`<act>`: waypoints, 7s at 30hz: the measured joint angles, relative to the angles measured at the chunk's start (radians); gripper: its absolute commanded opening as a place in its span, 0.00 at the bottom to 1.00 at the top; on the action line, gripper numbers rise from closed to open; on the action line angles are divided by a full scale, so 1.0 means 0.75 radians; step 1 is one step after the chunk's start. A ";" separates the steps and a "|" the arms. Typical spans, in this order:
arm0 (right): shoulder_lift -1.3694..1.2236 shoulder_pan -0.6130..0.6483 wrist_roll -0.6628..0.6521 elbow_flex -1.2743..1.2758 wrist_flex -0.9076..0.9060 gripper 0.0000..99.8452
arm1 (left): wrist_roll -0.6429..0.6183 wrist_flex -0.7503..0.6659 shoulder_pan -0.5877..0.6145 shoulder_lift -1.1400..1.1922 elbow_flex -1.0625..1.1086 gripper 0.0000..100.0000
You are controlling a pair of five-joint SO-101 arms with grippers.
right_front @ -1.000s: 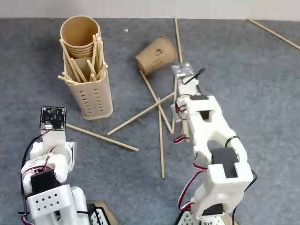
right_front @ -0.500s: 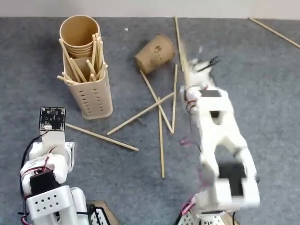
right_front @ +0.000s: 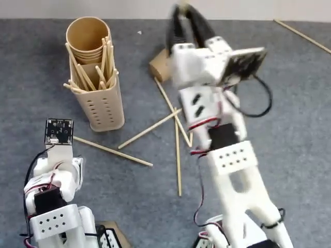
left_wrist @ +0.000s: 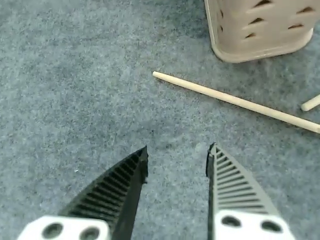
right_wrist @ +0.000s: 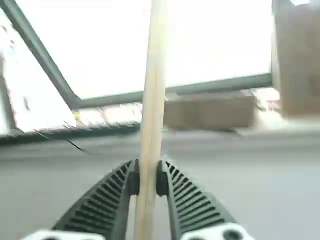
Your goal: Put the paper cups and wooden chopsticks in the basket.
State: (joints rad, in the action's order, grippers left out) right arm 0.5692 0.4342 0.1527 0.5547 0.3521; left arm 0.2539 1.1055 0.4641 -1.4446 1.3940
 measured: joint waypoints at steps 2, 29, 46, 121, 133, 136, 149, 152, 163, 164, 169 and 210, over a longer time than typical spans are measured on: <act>-0.074 0.094 0.002 0.000 0.102 0.00 | 0.000 0.000 0.000 0.000 0.000 0.20; -0.675 0.389 0.002 -0.248 -0.047 0.40 | 0.000 -0.016 0.000 0.000 0.004 0.20; -0.115 0.291 0.010 -0.499 -1.275 0.01 | 0.000 -0.016 0.000 0.000 0.004 0.20; -0.998 -0.192 -0.139 -0.405 -1.573 0.00 | 0.000 -0.016 0.000 0.000 0.020 0.20; -0.505 -0.088 0.025 -0.610 -1.088 0.00 | 0.000 -0.016 0.000 0.000 0.020 0.20; -0.471 -0.004 0.027 -0.610 -0.974 0.00 | 0.000 -0.016 0.000 0.000 0.020 0.20; -0.454 0.348 0.012 -0.239 0.043 0.00 | 0.000 -0.016 0.000 0.000 0.020 0.20; -0.501 0.370 -0.074 -0.084 0.295 0.00 | 0.000 -0.016 0.000 0.000 0.020 0.20; -0.861 0.483 -0.082 0.029 0.824 0.00 | 0.000 -0.016 0.000 0.000 0.020 0.20; -0.886 0.485 -0.082 0.029 0.855 0.00 | 0.000 -0.016 0.000 0.000 0.020 0.20; -0.986 0.487 -0.168 0.020 0.951 0.01 | 0.000 -0.016 0.000 0.000 0.020 0.20; 0.599 0.049 -0.677 0.117 -1.843 0.01 | -0.004 0.360 0.000 0.501 -0.869 0.20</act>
State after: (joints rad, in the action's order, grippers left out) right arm 1.0188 0.4710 -0.3552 0.6421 -1.0303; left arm 0.2509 1.3755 0.4641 -1.0687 0.7419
